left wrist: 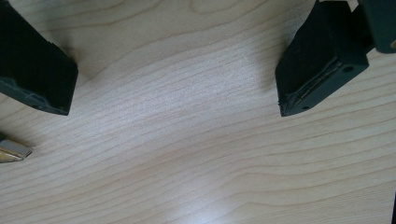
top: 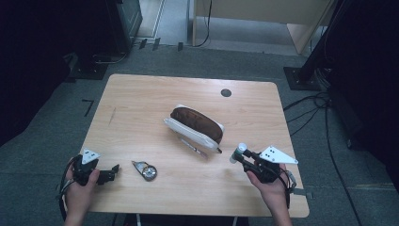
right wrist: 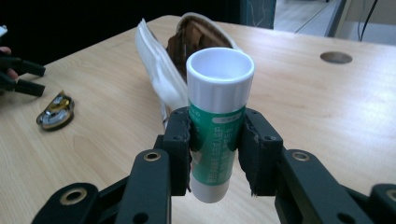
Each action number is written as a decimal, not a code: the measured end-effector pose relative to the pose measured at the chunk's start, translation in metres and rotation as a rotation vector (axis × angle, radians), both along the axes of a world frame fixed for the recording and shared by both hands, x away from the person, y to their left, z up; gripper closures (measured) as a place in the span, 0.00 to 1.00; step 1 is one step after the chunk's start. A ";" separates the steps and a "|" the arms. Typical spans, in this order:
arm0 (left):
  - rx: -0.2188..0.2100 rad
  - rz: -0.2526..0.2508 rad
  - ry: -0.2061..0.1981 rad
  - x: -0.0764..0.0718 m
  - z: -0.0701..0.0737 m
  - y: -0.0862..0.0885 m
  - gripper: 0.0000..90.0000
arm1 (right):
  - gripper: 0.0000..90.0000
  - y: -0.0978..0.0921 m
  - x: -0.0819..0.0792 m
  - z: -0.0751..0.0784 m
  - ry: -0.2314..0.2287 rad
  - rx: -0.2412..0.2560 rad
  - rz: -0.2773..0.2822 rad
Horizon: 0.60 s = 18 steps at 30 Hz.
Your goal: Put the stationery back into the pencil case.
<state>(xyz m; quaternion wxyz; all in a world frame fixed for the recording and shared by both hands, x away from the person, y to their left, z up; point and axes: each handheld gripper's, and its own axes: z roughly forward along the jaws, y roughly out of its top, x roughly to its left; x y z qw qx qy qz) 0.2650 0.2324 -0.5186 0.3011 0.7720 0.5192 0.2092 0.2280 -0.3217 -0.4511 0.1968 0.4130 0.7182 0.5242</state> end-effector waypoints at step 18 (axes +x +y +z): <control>0.000 0.000 0.000 0.000 0.000 0.000 0.00 | 0.74 0.028 0.049 0.036 -0.054 -0.007 0.044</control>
